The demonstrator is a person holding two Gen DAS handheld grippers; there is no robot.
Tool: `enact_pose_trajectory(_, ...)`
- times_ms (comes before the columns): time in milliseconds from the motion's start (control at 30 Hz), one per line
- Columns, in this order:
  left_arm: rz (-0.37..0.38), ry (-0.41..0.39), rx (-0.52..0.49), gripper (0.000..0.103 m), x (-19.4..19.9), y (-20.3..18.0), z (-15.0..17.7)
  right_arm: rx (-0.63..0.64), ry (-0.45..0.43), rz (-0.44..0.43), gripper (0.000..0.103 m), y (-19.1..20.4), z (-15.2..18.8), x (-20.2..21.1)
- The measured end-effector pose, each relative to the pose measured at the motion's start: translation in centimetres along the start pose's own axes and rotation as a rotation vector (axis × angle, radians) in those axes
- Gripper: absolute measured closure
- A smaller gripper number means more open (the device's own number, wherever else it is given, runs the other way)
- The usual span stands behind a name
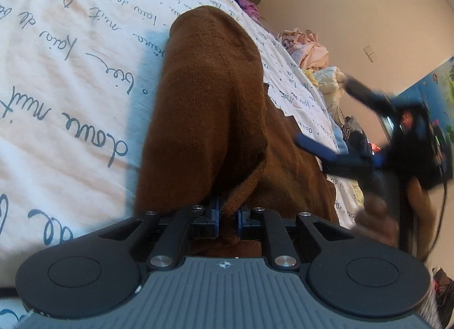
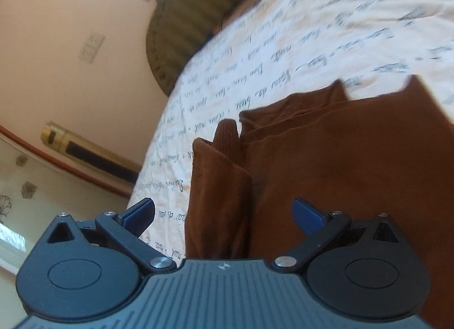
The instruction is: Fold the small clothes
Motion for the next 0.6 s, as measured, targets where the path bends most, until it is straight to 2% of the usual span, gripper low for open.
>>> enact_pose_trajectory(33, -0.003, -0.007, -0.008, 0.085, 0.1, -0.2, 0.1, -0.005, 0.014, 0.001, 0.0, 0.2, -0.4, -1.1)
enact_pose_trajectory(200, 0.009, -0.022, 0.007, 0.085, 0.3, -0.2, 0.2, -0.012, 0.107, -0.103, 0.0, 1.2, -1.4, -5.0)
enact_pose_trajectory(267, 0.031, -0.029, 0.028, 0.085, 0.6, 0.2, 0.5, 0.001, 0.131, -0.094, 0.0, 0.9, -1.4, -6.2)
enact_pose_trajectory(400, 0.072, -0.028, 0.08, 0.085, 1.1, 1.2, 0.7, -0.04, 0.211, -0.169, 0.0, 0.8, -0.5, -8.4)
enact_pose_trajectory(433, 0.081, -0.026, 0.09, 0.085, 1.3, 1.4, 0.7, -0.017, 0.203, -0.171, 0.018, 1.0, -0.3, -8.7)
enact_pose_trajectory(467, 0.087, -0.024, 0.097, 0.084, 1.4, 1.5, 0.8, -0.006, 0.203, -0.141, 0.076, 1.0, -0.1, -9.0)
enact_pose_trajectory(500, 0.091, -0.023, 0.105, 0.084, 1.5, 1.7, 0.8, -0.008, 0.201, -0.095, 0.096, 0.8, 0.0, -9.2)
enact_pose_trajectory(600, 0.099, -0.014, 0.128, 0.084, 1.8, 1.9, 0.8, 0.067, 0.172, -0.062, 0.094, 1.7, 0.3, -8.8)
Point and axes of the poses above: each gripper's, at about its wrist camera, not at the fingertips, and x roughly against the way its jaws point, y to its left, z to its underside, the point moved 8 cm from there along -x, roughly the way its jaws point, and after that the axes turned 6 degrees about -y, right-handed, at the moved point
